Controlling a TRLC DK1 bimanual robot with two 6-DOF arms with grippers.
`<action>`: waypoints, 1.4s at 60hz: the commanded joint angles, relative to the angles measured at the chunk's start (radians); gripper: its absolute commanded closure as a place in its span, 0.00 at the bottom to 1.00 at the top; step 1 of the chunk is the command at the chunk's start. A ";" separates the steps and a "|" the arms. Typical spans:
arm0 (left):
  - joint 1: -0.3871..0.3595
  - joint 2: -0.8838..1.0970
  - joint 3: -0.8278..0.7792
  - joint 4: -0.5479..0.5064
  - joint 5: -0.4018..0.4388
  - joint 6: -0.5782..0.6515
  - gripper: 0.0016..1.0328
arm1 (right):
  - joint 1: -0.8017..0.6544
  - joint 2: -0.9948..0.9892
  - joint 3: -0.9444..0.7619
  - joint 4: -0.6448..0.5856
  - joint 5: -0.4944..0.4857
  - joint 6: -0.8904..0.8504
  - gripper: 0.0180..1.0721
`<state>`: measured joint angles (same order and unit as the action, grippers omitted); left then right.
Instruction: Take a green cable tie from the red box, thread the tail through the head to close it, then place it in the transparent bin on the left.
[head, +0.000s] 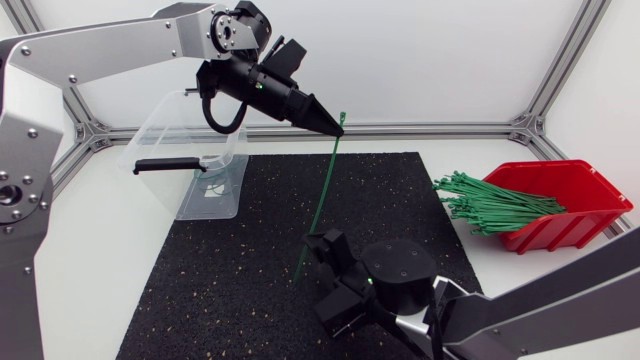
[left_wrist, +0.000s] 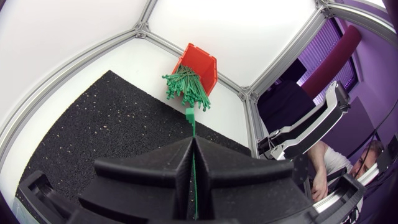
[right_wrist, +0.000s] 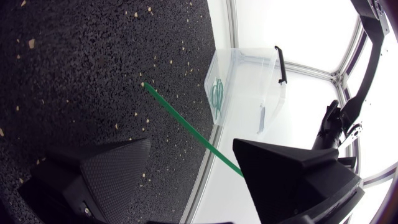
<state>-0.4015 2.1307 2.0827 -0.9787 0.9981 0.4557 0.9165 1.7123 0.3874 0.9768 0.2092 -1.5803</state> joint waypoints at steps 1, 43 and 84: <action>-0.002 0.021 0.042 -0.023 0.017 0.034 0.97 | 0.002 0.012 0.024 0.025 -0.013 -0.035 0.15; 0.016 0.051 0.042 -0.038 0.028 0.063 0.97 | -0.022 -0.048 0.028 0.036 -0.076 0.002 0.71; 0.012 0.060 0.039 -0.086 0.045 0.115 0.97 | 0.033 -0.109 0.034 0.025 -0.076 0.224 0.77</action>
<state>-0.3882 2.1612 2.0975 -1.0435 1.0218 0.5381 0.9401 1.6226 0.4225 0.9985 0.1341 -1.4117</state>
